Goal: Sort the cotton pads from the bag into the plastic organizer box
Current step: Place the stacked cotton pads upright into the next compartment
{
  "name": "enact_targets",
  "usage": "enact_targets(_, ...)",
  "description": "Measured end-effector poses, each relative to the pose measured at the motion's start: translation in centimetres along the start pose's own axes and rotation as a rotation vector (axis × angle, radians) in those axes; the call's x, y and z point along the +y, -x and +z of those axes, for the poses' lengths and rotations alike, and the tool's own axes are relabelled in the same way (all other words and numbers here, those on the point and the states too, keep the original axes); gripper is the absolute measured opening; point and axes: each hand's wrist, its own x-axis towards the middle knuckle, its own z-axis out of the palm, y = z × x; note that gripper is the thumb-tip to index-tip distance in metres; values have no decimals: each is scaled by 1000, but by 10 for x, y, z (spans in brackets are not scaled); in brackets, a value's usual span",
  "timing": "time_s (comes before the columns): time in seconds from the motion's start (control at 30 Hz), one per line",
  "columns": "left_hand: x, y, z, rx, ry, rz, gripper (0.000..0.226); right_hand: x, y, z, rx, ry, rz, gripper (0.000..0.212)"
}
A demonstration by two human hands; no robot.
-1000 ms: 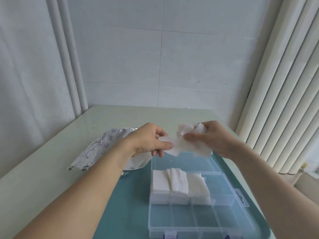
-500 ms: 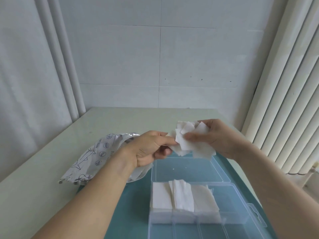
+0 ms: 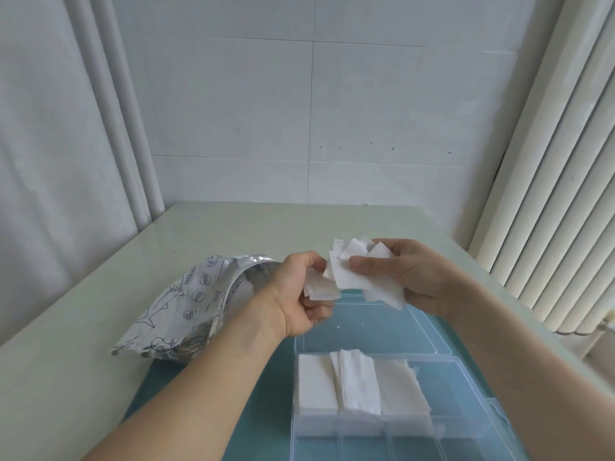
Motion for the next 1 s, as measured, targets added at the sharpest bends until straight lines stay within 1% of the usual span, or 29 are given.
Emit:
enact_targets(0.1, -4, 1, 2, -50, 64, -61, 15, 2, -1, 1, 43, 35, 23, 58)
enact_targets(0.17, -4, 1, 2, -129, 136, -94, 27, 3, 0, 1, 83, 50, 18, 62)
enact_targets(0.23, -3, 2, 0, -200, 170, -115, 40, 0, 2, 2, 137, 96, -5, 55)
enact_targets(0.33, 0, 7, 1, -340, 227, -144, 58, -2, 4, 9, 222, 226, -46, 33)
enact_targets(0.37, 1, 9, 3, -367, 226, -143, 59, -3, 4, 13, 249, 296, -51, 27)
enact_targets(0.4, 2, 12, 4, -366, 189, -123, 54, -3, 4, 15, 271, 372, -53, 22)
enact_targets(0.47, 1, 13, 5, -304, 63, -52, 32, -3, 4, 15, 287, 508, -42, 15)
enact_targets(0.5, -1, 13, 5, -277, 27, -40, 24, -4, 4, 14, 288, 559, -29, 14)
enact_targets(0.57, -3, 14, 5, -233, 9, -42, 18, -4, 5, 9, 291, 608, 3, 20)
enact_targets(0.7, -3, 13, 2, -191, -61, -31, 16, -6, 7, -3, 300, 540, 69, 19)
enact_targets(0.8, 0, 10, -2, -113, -162, -11, 27, -8, 7, -14, 318, 526, 81, 18)
enact_targets(0.83, 0, 8, -4, -68, -179, 9, 30, -9, 8, -18, 324, 559, 91, 17)
enact_targets(0.9, 1, 7, -6, -19, -192, 45, 29, -6, 8, -23, 306, 709, 139, 13)
enact_targets(0.97, 2, 9, -6, -20, -172, 44, 28, 1, 7, -20, 234, 831, 207, 10)
enact_targets(1.0, 2, 9, -6, -23, -153, 34, 29, 5, 6, -17, 187, 867, 236, 13)
